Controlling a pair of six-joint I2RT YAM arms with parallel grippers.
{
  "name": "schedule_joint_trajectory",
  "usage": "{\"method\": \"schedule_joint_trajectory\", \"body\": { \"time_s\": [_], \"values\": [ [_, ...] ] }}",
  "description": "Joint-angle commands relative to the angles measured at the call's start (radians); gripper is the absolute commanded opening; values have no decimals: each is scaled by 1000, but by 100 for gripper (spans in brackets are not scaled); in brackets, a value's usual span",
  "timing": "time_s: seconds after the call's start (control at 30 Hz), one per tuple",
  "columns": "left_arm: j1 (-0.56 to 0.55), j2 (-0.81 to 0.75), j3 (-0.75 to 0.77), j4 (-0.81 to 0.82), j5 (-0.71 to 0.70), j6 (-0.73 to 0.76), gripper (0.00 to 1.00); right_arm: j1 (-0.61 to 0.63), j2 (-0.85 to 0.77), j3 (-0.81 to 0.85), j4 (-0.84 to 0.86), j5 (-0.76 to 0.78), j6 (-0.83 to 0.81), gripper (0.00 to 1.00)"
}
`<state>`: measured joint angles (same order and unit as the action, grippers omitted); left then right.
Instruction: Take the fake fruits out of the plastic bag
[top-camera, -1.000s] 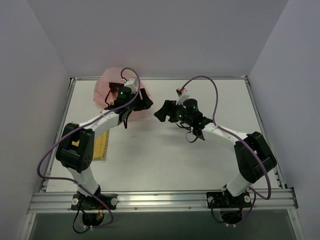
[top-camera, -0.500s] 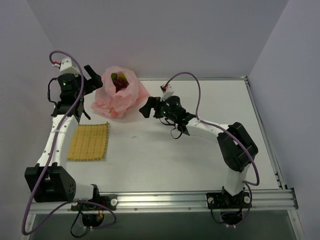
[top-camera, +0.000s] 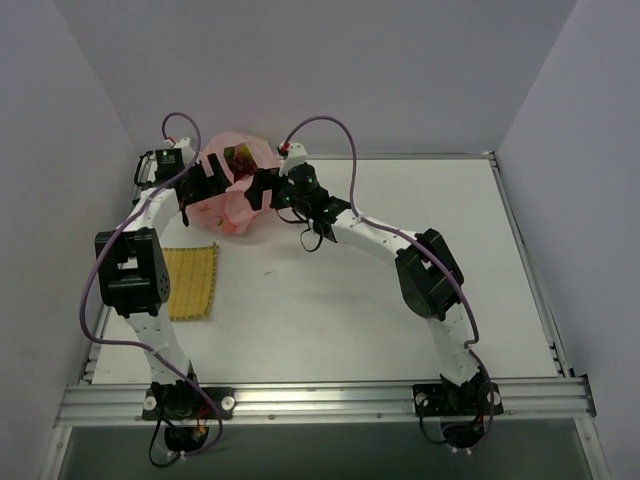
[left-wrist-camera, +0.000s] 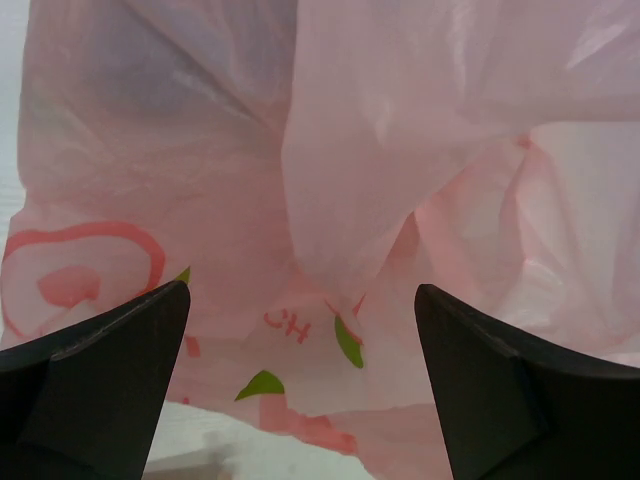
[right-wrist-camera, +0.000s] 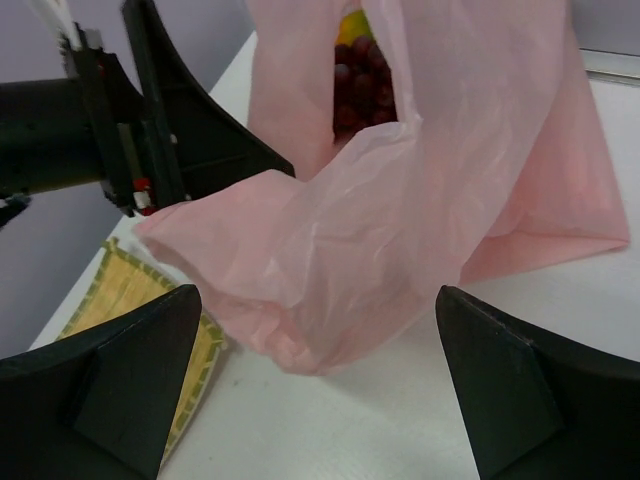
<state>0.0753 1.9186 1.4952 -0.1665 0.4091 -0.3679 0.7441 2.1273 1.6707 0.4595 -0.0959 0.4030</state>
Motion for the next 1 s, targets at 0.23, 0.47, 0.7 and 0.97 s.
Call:
{"method": "schedule_joint_trajectory", "body": {
  "time_s": [0.23,0.47,0.7,0.97],
  "values": [
    [6,123,177,150,177,-101,94,-48,155,178,-81,107,-50,29],
    [15,71,154,193,184,-89,3,-133,25,-43,45,61,-64,0],
    [27,-32,109,96,220,-36,2,-242,-96,-235,28,-53,-156,0],
    [89,-12,148,-17,53,37,2,-177,-219,-508,110,-151,-150,0]
  ]
}}
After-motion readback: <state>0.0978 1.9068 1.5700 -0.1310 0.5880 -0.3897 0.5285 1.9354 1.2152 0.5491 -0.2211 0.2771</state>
